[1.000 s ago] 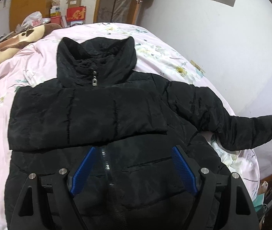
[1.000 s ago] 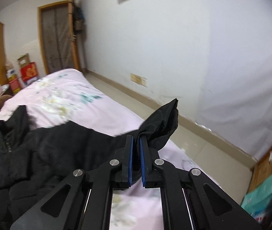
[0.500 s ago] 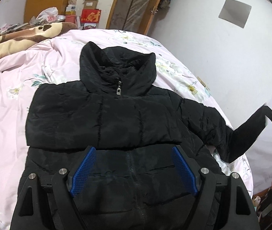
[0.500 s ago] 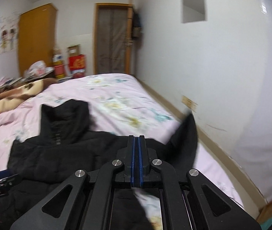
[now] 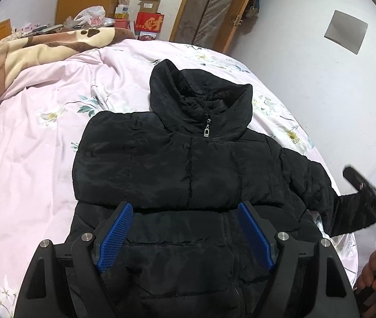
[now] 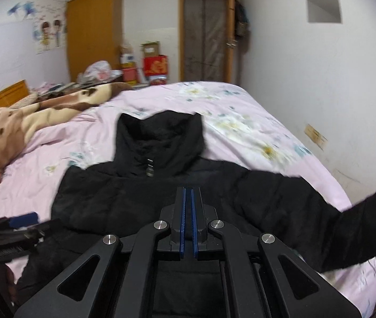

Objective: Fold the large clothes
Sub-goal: 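Lift the held sleeve with the right tool toward the jacket body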

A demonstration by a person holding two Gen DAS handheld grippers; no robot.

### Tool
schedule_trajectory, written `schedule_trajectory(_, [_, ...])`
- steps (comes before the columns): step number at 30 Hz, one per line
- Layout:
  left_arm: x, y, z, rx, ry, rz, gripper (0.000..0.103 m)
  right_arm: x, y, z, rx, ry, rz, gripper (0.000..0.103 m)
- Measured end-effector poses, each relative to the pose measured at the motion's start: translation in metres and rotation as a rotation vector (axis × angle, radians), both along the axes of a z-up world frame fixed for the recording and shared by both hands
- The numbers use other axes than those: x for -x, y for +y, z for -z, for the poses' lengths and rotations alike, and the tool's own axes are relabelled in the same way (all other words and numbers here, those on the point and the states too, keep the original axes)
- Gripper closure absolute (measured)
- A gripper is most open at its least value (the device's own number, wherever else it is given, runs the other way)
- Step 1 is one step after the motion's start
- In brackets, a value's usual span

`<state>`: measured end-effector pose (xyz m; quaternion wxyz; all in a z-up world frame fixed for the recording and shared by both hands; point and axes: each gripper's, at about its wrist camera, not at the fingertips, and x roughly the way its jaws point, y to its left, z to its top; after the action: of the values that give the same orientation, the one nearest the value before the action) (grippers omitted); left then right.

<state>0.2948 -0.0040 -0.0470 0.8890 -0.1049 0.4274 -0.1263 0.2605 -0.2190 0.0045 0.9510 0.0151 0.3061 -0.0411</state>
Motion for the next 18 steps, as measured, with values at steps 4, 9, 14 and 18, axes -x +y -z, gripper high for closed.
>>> schedule_trajectory(4, [0.0,-0.021,0.001,0.008,-0.003,0.041,0.022,0.022,-0.034,0.006,-0.051,0.022,0.086,0.085])
schedule_trajectory(9, [0.004,-0.065,-0.001,-0.008,-0.012,0.133,0.022,0.06,-0.092,0.016,-0.072,0.034,0.227,0.064])
schedule_trajectory(14, [0.011,-0.105,-0.01,-0.007,-0.027,0.213,0.022,0.102,-0.17,0.036,-0.096,0.071,0.456,0.048])
schedule_trajectory(18, [0.016,-0.135,-0.016,-0.03,-0.042,0.265,0.022,0.138,-0.242,0.058,-0.084,0.126,0.734,0.04])
